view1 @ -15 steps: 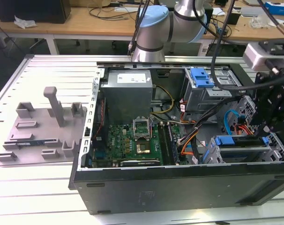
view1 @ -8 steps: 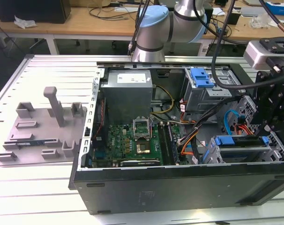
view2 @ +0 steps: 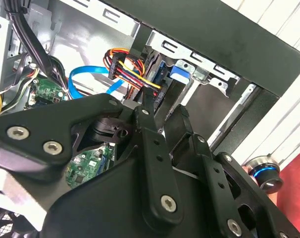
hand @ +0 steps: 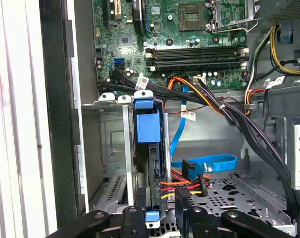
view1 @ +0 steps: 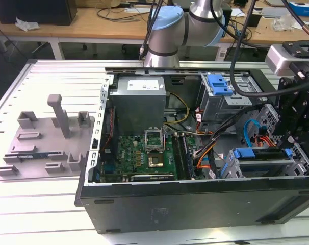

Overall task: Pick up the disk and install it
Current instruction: 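Insert the second disk wire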

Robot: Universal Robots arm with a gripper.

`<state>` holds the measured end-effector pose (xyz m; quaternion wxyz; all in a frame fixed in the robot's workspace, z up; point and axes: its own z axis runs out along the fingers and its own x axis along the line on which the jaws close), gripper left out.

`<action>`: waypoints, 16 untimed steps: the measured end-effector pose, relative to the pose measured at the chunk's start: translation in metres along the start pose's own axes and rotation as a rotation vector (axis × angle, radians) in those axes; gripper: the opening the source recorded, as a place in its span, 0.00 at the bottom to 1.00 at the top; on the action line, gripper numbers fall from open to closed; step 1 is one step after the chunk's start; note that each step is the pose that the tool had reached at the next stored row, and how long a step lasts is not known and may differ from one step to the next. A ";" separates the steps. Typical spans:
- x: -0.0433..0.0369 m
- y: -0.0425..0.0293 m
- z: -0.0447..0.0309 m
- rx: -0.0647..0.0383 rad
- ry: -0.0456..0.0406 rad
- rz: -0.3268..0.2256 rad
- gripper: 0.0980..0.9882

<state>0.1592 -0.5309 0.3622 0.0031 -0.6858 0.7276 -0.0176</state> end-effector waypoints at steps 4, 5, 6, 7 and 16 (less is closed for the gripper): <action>0.0000 0.0000 -0.0001 0.000 0.0000 0.000 0.30; 0.0000 0.0000 -0.0002 0.000 0.0000 0.000 0.30; -0.0001 0.0000 -0.0005 0.000 0.0004 0.000 0.30; -0.0004 0.0000 -0.0014 0.000 0.0021 0.000 0.30; -0.0275 0.0034 -0.0156 0.003 0.0448 -0.001 0.30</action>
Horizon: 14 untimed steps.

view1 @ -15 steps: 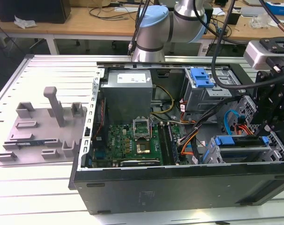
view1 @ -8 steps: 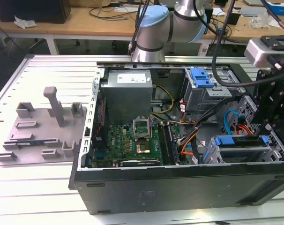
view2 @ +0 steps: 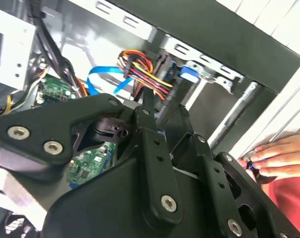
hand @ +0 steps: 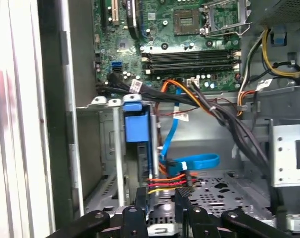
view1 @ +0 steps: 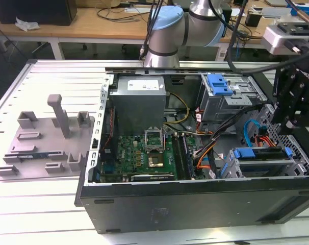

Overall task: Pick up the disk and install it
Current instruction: 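Insert the second disk wire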

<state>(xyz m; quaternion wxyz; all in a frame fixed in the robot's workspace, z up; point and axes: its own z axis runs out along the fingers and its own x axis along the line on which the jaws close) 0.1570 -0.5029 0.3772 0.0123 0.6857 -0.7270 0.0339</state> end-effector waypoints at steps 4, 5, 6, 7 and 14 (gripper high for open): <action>-0.0082 0.0077 -0.0007 0.001 0.0159 0.000 0.30; -0.0086 0.0123 -0.0008 0.001 0.0197 -0.001 0.30; -0.0084 0.0151 -0.0007 0.001 0.0216 -0.001 0.30; -0.0084 0.0158 -0.0003 0.001 0.0218 -0.001 0.30; -0.0084 0.0206 0.0040 0.000 0.0222 -0.001 0.30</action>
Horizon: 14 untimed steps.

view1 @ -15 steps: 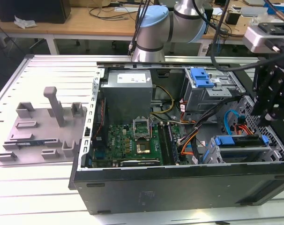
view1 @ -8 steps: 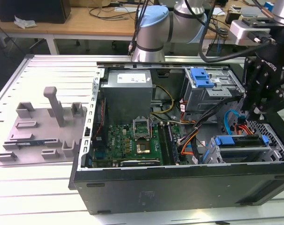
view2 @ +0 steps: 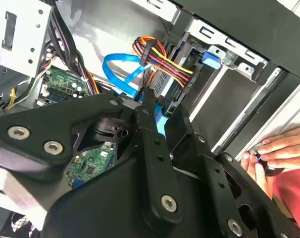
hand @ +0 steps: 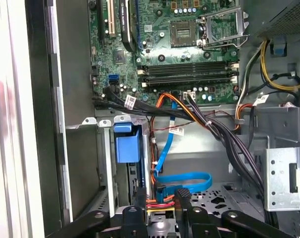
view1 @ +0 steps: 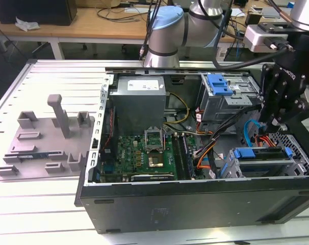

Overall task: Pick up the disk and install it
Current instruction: 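Insert the second disk wire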

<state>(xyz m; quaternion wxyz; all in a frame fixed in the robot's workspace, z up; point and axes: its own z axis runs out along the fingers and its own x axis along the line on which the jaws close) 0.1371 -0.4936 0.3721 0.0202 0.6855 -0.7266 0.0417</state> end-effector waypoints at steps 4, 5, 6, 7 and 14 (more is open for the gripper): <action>0.0003 0.0007 0.0016 0.000 -0.0003 0.000 0.20; 0.0011 0.0007 0.0020 0.000 -0.0002 0.000 0.20; 0.0019 0.0007 0.0022 0.000 -0.0002 0.000 0.20; 0.0030 0.0006 0.0022 -0.001 0.0000 0.000 0.20; 0.0055 0.0005 0.0052 -0.001 -0.0003 0.000 0.20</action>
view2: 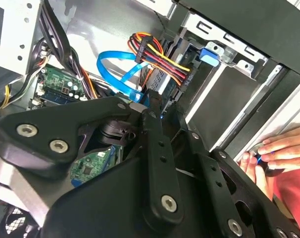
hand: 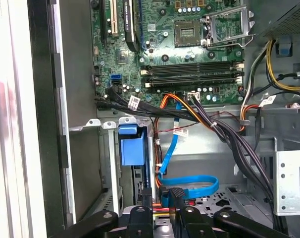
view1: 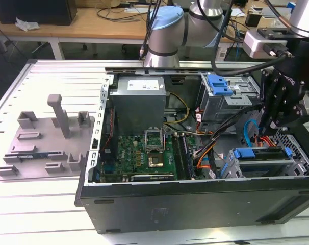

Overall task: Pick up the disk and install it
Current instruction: 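Insert the second disk wire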

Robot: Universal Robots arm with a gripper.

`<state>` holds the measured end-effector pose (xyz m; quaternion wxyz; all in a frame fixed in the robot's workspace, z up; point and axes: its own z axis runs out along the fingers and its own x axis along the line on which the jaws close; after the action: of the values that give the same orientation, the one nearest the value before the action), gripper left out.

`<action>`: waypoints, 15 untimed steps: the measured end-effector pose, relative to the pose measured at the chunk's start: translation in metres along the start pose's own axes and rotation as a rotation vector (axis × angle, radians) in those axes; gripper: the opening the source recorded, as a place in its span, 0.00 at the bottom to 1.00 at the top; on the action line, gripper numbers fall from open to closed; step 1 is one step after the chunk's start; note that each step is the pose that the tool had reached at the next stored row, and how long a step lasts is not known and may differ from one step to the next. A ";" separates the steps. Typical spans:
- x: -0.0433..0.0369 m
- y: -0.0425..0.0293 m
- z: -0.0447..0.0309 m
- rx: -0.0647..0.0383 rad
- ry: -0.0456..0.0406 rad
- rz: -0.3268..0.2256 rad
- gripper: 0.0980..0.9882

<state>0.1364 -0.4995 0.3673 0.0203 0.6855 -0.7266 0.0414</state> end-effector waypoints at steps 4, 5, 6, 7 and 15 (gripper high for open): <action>-0.0012 0.0001 0.0013 0.000 -0.0002 0.000 0.20; -0.0014 0.0001 0.0014 0.000 -0.0001 0.000 0.20; -0.0016 0.0002 0.0014 0.000 -0.0001 0.000 0.20; -0.0017 0.0002 0.0015 0.000 0.0000 0.000 0.20; -0.0020 0.0002 0.0017 0.000 0.0000 0.000 0.07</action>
<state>0.1363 -0.4976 0.3654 0.0203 0.6855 -0.7266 0.0414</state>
